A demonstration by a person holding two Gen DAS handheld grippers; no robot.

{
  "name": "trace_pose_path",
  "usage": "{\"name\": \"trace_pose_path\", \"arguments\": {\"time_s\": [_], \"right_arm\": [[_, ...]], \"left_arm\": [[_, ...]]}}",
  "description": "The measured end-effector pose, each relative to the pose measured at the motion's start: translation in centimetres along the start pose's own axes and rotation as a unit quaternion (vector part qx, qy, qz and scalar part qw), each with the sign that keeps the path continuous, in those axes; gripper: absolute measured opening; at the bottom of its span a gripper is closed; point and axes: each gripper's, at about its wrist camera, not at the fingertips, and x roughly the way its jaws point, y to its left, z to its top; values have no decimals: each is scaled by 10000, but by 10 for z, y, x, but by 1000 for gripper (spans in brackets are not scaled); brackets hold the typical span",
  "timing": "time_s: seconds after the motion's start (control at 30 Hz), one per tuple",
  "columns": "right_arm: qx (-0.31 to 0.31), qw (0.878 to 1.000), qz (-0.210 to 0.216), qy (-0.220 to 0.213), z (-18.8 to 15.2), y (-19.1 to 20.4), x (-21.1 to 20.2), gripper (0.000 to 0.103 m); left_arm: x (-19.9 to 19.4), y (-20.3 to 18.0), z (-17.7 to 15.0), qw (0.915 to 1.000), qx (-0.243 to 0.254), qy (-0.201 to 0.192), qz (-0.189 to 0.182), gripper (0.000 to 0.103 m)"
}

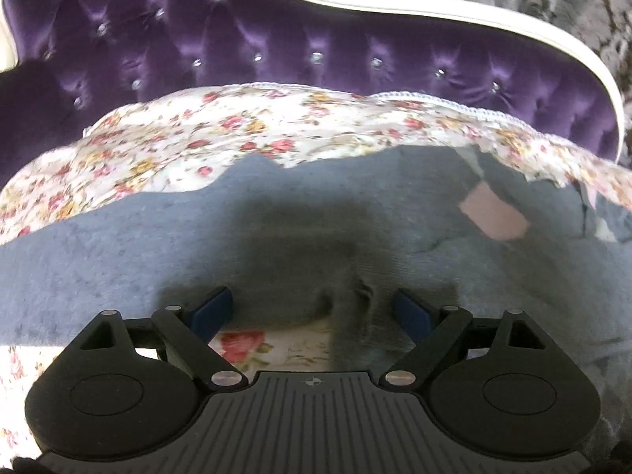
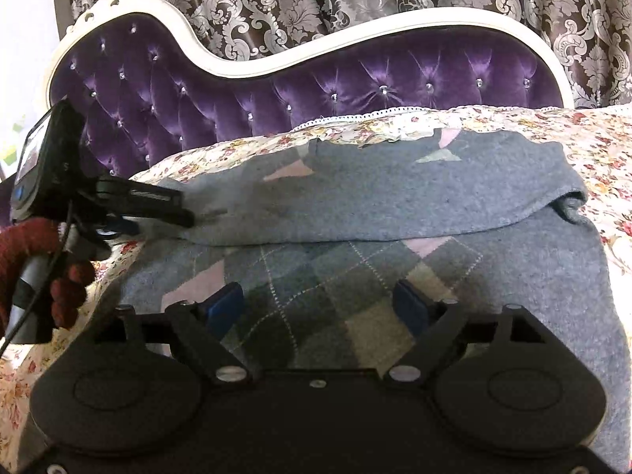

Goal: Fold small clothes
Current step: 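Open the right tool, laying the sleeve flat across the body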

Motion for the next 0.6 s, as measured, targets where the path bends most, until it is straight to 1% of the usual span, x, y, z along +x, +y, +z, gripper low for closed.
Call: {"name": "trace_pose_path", "arguments": {"time_s": [0.1, 0.17, 0.23, 0.37, 0.43, 0.47, 0.5, 0.53, 0.6], "right_arm": [[23, 10000, 10, -12, 0, -1, -1, 85], [43, 10000, 11, -20, 0, -2, -1, 85], [44, 10000, 3, -21, 0, -2, -2, 85], [45, 10000, -26, -24, 0, -1, -2, 85], [55, 10000, -21, 38, 3, -1, -2, 85], [73, 9999, -5, 88, 6, -2, -3, 85], [124, 9998, 38, 116, 10, -3, -4, 85], [234, 9996, 114, 105, 14, -7, -6, 85], [559, 9981, 246, 63, 24, -20, -11, 85]], "left_arm": [[-6, -1, 0, 9999, -90, -66, -100, 88], [-9, -9, -1, 9996, 19, -130, -268, 88], [-11, -19, -2, 9991, 142, -189, -355, 88], [-13, -46, -6, 9961, 610, -477, -414, 88], [-5, -56, -8, 9951, 824, -372, -396, 88], [2, -59, -10, 9949, 916, -279, -328, 89], [8, -61, -15, 9944, 999, -264, -228, 96], [9, -59, -19, 9938, 1011, -412, -211, 97], [12, -50, -24, 9948, 808, -498, -368, 101]]}}
